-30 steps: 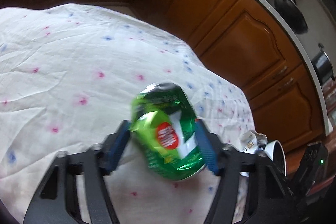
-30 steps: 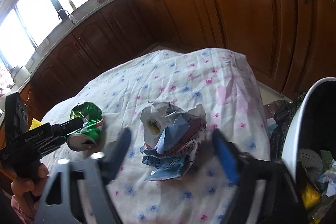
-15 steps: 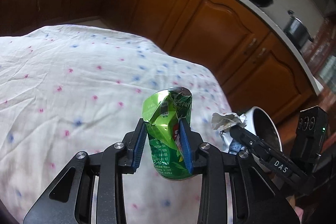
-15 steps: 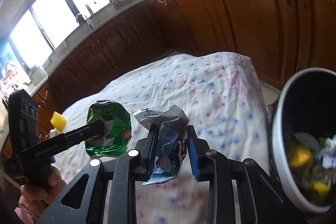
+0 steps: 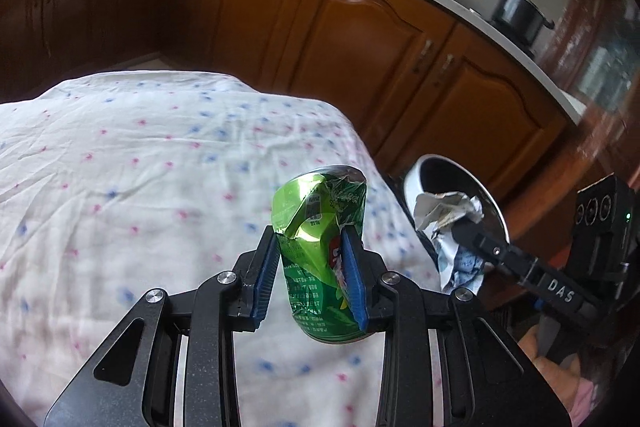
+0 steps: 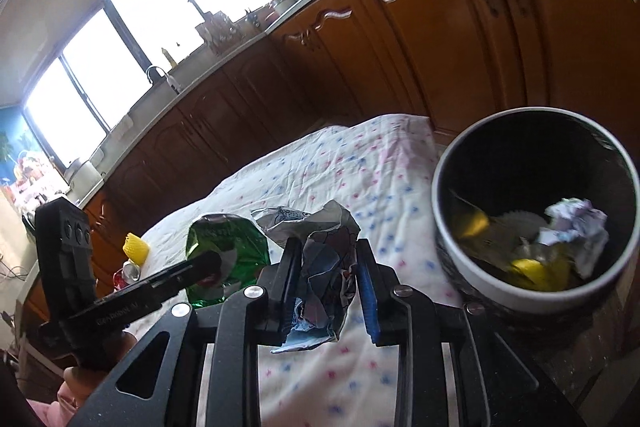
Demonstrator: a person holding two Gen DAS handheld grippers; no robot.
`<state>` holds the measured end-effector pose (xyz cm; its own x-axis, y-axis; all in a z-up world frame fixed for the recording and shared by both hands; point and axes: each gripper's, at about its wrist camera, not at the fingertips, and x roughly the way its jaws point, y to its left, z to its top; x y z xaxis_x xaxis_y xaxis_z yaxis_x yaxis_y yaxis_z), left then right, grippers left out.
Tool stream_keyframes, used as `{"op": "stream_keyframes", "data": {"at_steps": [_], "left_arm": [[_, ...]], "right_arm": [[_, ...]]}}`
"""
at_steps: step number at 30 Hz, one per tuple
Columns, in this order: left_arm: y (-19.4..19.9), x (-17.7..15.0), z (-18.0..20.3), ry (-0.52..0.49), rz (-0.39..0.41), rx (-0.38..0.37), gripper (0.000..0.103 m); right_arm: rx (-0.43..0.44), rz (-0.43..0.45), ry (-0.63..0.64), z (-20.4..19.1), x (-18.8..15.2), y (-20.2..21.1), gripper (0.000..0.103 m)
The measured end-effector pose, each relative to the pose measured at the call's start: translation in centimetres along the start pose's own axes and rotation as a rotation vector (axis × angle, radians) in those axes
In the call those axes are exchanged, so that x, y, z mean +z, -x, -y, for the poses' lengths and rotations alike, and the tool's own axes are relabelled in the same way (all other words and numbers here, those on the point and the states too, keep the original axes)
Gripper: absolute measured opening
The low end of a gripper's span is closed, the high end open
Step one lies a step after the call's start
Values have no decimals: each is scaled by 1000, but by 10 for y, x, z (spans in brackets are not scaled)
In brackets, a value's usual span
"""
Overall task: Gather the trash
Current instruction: 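Carry the green can and foil wrapper over the bin with both tools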
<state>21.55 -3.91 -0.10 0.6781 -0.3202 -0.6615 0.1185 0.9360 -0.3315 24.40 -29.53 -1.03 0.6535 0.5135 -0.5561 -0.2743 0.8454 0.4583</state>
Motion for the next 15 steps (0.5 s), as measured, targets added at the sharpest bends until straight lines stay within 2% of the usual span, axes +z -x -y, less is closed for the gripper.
{"op": "stream_keyframes", "data": {"at_steps": [15], "left_arm": [[6, -23, 63, -115, -33, -26, 30]], "right_arm": [[-21, 56, -76, 29, -18, 46, 28]]}}
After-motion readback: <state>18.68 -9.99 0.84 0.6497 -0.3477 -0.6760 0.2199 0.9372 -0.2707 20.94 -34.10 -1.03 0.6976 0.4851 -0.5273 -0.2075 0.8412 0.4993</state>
